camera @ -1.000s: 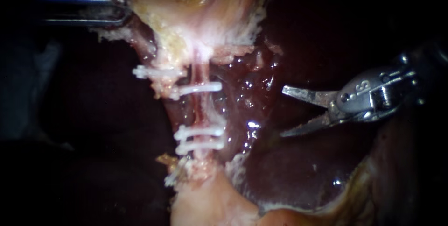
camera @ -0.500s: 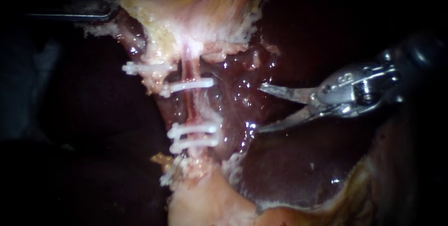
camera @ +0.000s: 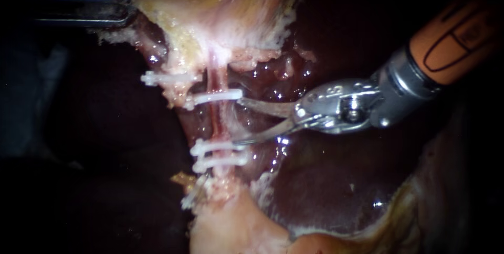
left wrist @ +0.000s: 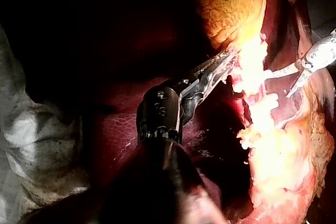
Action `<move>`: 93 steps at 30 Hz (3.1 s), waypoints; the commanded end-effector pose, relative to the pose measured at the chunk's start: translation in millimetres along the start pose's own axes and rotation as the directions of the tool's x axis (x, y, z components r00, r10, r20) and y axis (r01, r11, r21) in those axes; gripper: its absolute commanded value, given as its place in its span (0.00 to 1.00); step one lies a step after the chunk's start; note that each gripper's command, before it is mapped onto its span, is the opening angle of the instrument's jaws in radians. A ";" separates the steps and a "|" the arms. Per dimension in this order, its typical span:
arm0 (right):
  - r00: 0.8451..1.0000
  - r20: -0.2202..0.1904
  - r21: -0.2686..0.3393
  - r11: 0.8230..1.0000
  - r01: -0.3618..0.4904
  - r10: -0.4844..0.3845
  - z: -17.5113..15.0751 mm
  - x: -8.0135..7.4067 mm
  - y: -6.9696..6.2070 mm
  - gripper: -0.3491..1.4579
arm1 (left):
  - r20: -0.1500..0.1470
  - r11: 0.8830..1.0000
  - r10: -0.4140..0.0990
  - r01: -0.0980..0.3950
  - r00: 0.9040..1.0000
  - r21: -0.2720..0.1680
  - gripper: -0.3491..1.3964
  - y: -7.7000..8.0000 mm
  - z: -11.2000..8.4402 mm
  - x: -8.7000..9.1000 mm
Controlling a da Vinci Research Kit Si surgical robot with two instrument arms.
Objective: Go to the cutting position right tube
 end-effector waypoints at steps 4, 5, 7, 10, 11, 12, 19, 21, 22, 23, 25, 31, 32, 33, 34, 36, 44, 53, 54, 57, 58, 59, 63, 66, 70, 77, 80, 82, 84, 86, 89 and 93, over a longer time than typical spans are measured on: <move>1.000 -0.016 0.037 0.999 0.006 -0.005 1.3 0.3 0.0 0.96 | 0.000 1.000 0.000 0.000 1.000 0.000 0.00 0.0 0.0 -0.1; 1.000 -0.021 0.044 0.999 0.004 -0.003 1.4 0.4 0.0 0.96 | 0.000 1.000 0.000 0.000 1.000 0.000 0.00 0.0 0.0 -0.1; 1.000 -0.027 0.061 0.998 0.009 -0.008 1.8 0.6 0.0 0.96 | 0.000 1.000 0.000 0.000 1.000 0.000 0.00 0.0 0.0 -0.1; 1.000 -0.029 0.082 0.997 0.005 -0.002 2.2 0.8 0.1 0.94 | 0.000 1.000 0.000 0.000 1.000 0.000 0.00 0.0 0.0 -0.1; 0.999 -0.031 0.088 0.996 0.009 -0.006 2.4 0.9 0.1 0.93 | 0.000 1.000 0.000 0.000 1.000 0.000 0.00 0.0 0.0 -0.1; 1.000 -0.030 0.094 0.996 0.007 -0.004 2.5 0.9 0.1 0.92 | 0.000 1.000 0.001 -0.001 1.000 0.000 0.00 0.0 0.0 -0.1; 0.999 -0.033 0.106 0.994 0.009 -0.006 3.4 1.1 0.2 0.92 | 0.000 1.000 0.001 -0.001 1.000 0.000 0.00 0.0 0.0 -0.1; 0.999 -0.032 0.105 0.994 0.004 -0.001 3.2 0.9 0.2 0.92 | 0.000 1.000 0.001 -0.001 1.000 0.000 0.00 0.0 0.0 -0.1; 0.999 -0.032 0.103 0.995 -0.001 0.005 3.0 0.8 0.2 0.92 | 0.000 1.000 0.001 -0.001 1.000 0.000 0.00 0.0 0.0 -0.1; 0.999 -0.031 0.099 0.995 -0.012 0.016 2.7 0.6 0.1 0.92 | 0.000 1.000 0.001 -0.001 1.000 0.000 0.00 0.0 0.0 -0.1; 0.999 -0.029 0.096 0.995 -0.035 0.038 2.1 0.3 0.1 0.91 | 0.000 1.000 0.001 -0.001 1.000 0.000 0.00 0.0 0.0 -0.1; 0.997 -0.030 0.082 0.995 -0.063 0.066 0.3 -0.9 0.8 0.91 | 0.000 1.000 0.001 -0.001 1.000 0.000 0.00 0.0 0.0 -0.1; 0.997 -0.033 0.077 0.995 -0.069 0.072 0.1 -1.1 0.9 0.91 | 0.000 1.000 0.001 -0.001 1.000 0.000 0.00 0.0 0.0 -0.1; 0.997 -0.034 0.074 0.995 -0.069 0.072 -0.1 -1.2 1.1 0.91 | 0.000 1.000 0.001 -0.001 1.000 0.000 0.00 0.0 0.0 -0.1; 0.997 -0.032 0.068 0.995 -0.069 0.072 -0.2 -1.4 1.2 0.91 | 0.000 1.000 0.001 -0.001 1.000 0.000 0.00 0.0 0.0 -0.1; 0.997 -0.028 0.059 0.996 -0.070 0.072 -0.4 -1.6 1.6 0.91 | 0.000 1.000 0.001 -0.001 1.000 0.000 0.00 0.0 0.0 -0.1; 0.997 -0.028 0.060 0.996 -0.072 0.074 0.7 -1.3 2.2 0.91 | 0.000 1.000 0.001 -0.001 1.000 0.000 0.00 0.0 0.0 -0.1; 0.998 -0.015 0.105 0.992 -0.064 0.066 3.7 -1.2 2.1 0.91 | 0.000 1.000 0.001 -0.001 1.000 0.000 0.00 0.0 0.0 -0.1; 0.998 -0.016 0.111 0.992 -0.060 0.062 4.2 -1.2 2.1 0.91 | 0.000 1.000 0.001 -0.001 1.000 0.000 0.00 0.0 0.0 -0.1; 0.998 -0.026 0.136 0.990 -0.047 0.051 5.2 -0.9 2.2 0.90 | 0.000 1.000 0.001 -0.001 1.000 0.000 0.00 0.0 0.0 -0.1; 0.998 -0.032 0.148 0.988 -0.041 0.046 5.6 -0.7 2.2 0.89 | 0.000 1.000 0.001 -0.001 1.000 0.000 0.00 0.0 0.0 -0.1; 0.998 -0.039 0.157 0.987 -0.036 0.042 5.8 -0.5 2.3 0.89 | 0.000 1.000 0.001 -0.001 1.000 0.000 0.00 0.0 0.0 -0.1; 0.997 -0.069 0.190 0.982 -0.018 0.032 7.1 0.4 2.2 0.88 | 0.000 1.000 0.001 -0.001 1.000 0.000 0.00 0.0 0.1 -0.1; 0.997 -0.077 0.196 0.980 -0.014 0.029 7.9 1.0 2.0 0.88 | 0.000 1.000 0.001 -0.001 1.000 0.000 0.00 0.0 0.1 -0.1; 0.995 -0.091 0.189 0.982 -0.016 0.033 9.0 1.8 1.8 0.87 | 0.000 1.000 0.001 -0.001 1.000 0.000 0.00 0.0 0.1 -0.1; 0.994 -0.099 0.177 0.984 -0.024 0.042 9.7 2.3 1.7 0.87 | 0.000 1.000 0.001 -0.001 1.000 0.001 0.00 0.0 0.1 -0.1; 0.994 -0.102 0.182 0.983 -0.023 0.042 9.4 2.5 1.1 0.87 | 0.000 1.000 0.001 -0.001 1.000 0.001 0.00 0.0 0.1 -0.1; 0.993 -0.107 0.188 0.982 -0.022 0.043 9.2 2.9 0.5 0.87 | 0.000 1.000 0.001 -0.001 1.000 0.001 0.00 0.0 0.1 -0.1; 0.993 -0.108 0.199 0.980 -0.022 0.044 8.9 3.6 -0.4 0.87 | 0.000 1.000 0.001 -0.001 1.000 0.001 0.00 0.0 0.1 -0.1; 0.992 -0.118 0.211 0.977 -0.021 0.047 8.6 4.3 -1.4 0.87 | 0.000 1.000 0.001 -0.001 1.000 0.001 0.00 0.0 0.1 -0.1; 0.991 -0.128 0.227 0.974 -0.019 0.049 8.3 5.3 -2.5 0.86 | 0.000 1.000 0.001 -0.001 1.000 0.001 0.00 0.0 0.1 -0.1; 0.990 -0.134 0.236 0.971 -0.019 0.052 7.7 6.3 -3.4 0.86 | 0.000 1.000 0.001 -0.001 1.000 0.000 0.00 0.0 0.1 -0.1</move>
